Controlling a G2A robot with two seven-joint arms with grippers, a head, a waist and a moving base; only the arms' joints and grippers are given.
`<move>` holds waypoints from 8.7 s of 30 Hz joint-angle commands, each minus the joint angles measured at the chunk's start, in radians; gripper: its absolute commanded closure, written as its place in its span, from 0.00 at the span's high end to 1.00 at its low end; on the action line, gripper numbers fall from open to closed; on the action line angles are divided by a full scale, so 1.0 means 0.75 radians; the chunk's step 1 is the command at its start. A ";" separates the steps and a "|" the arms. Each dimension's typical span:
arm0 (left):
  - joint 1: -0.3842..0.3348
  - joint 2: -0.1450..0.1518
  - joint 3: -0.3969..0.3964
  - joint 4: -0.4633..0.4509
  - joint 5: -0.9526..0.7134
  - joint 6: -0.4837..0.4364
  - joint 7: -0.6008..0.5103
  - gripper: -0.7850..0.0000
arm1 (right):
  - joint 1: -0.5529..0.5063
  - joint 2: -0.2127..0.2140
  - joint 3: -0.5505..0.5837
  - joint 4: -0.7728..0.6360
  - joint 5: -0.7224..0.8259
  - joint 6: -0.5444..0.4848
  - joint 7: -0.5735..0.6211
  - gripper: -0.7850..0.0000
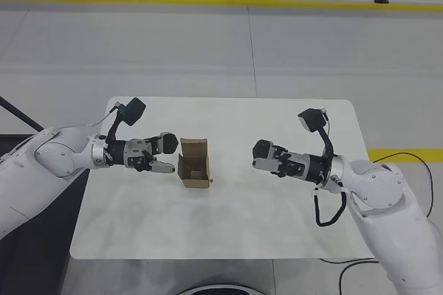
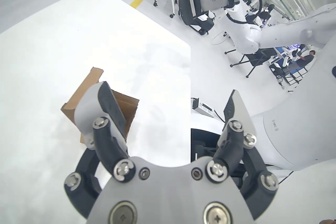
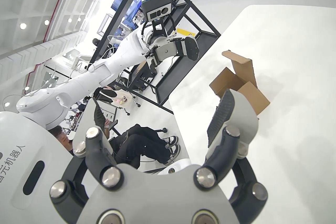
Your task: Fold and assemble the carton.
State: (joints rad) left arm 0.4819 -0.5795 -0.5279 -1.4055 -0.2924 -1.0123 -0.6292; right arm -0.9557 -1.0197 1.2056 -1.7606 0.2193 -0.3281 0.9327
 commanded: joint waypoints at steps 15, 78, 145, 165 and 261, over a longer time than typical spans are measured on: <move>0.174 0.023 -0.062 0.010 0.008 0.016 0.009 1.00 | 0.106 -0.025 -0.149 0.080 -0.108 0.122 0.026 1.00; 0.391 -0.017 -0.184 0.068 -0.485 0.353 -0.302 1.00 | 0.334 -0.152 -0.490 0.397 -0.148 0.181 -0.061 1.00; 0.390 -0.260 -0.358 0.215 -0.422 0.593 -0.503 1.00 | 0.615 -0.417 -0.723 0.912 -0.064 0.122 0.085 1.00; 0.395 -0.316 -0.399 0.255 -0.427 0.608 -0.529 1.00 | 0.616 -0.452 -0.717 0.936 -0.090 0.086 0.110 1.00; 0.464 -0.502 -0.624 0.430 -0.546 0.780 -0.560 1.00 | 0.637 -0.626 -0.737 1.048 -0.299 -0.008 0.056 1.00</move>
State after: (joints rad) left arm 0.8273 -0.9553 -0.9936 -1.0770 -0.7082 -0.4393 -1.0593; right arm -0.4782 -1.4882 0.6520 -0.9754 -0.0058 -0.3333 0.9728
